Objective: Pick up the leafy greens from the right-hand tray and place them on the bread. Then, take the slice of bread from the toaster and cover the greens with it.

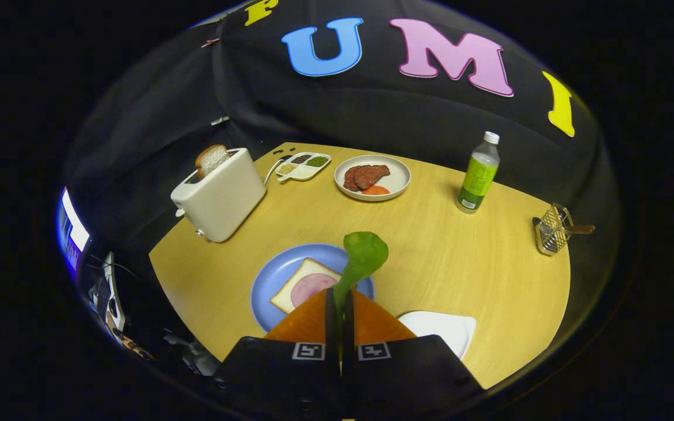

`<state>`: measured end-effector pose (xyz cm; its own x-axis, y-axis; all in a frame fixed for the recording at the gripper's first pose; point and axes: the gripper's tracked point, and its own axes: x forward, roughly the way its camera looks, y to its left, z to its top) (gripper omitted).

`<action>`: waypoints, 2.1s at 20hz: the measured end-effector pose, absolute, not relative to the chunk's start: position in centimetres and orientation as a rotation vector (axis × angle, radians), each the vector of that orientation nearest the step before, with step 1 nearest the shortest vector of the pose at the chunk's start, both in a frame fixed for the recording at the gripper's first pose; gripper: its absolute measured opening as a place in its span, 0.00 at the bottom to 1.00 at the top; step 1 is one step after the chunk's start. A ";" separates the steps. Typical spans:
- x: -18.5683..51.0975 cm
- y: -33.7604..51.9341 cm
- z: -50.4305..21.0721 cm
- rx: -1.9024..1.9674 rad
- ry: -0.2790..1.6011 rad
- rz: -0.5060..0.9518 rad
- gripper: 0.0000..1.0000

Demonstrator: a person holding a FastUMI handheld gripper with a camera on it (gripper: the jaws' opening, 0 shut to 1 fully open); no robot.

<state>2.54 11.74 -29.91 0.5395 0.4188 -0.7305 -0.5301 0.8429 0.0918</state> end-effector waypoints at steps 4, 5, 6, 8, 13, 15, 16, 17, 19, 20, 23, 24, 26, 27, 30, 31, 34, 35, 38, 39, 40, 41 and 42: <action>2.6 15.5 -32.8 -0.184 0.870 0.594 0.06; 2.7 16.1 -33.4 -0.190 0.878 0.597 0.06; 2.7 16.7 -33.9 -0.195 0.885 0.598 0.06; 2.6 17.2 -34.8 -0.211 0.903 0.588 0.07; 2.9 17.1 -35.8 -0.246 0.922 0.551 0.28; 2.9 16.7 -35.8 -0.259 0.923 0.527 0.31; 2.8 16.4 -35.8 -0.259 0.928 0.516 0.31; 2.5 16.4 -35.8 -0.256 0.936 0.513 0.35; 2.3 16.2 -35.7 -0.263 0.937 0.513 0.51; 2.0 16.1 -35.7 -0.269 0.939 0.513 0.62; 1.8 16.2 -35.6 -0.264 0.935 0.513 0.77; 1.7 16.2 -35.5 -0.258 0.933 0.513 0.79; 1.7 16.2 -34.8 -0.248 0.916 0.512 0.92; 1.7 16.3 -34.2 -0.238 0.899 0.513 0.99; 1.9 17.1 -31.2 -0.206 0.826 0.526 1.00; 2.1 17.5 -30.0 -0.197 0.798 0.530 1.00; 2.9 19.8 -26.2 -0.162 0.719 0.553 1.00; 3.2 20.9 -24.8 -0.149 0.694 0.567 1.00; 4.0 24.9 -20.8 -0.125 0.625 0.622 0.99; 4.3 26.4 -19.6 -0.121 0.607 0.638 0.99; 4.5 27.9 -18.7 -0.117 0.592 0.655 0.99; 4.8 29.6 -17.9 -0.114 0.578 0.674 0.99; 5.0 31.1 -17.3 -0.114 0.565 0.689 0.99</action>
<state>4.97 31.08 -17.27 0.6288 0.5698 -0.5292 -0.6302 0.7721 0.0825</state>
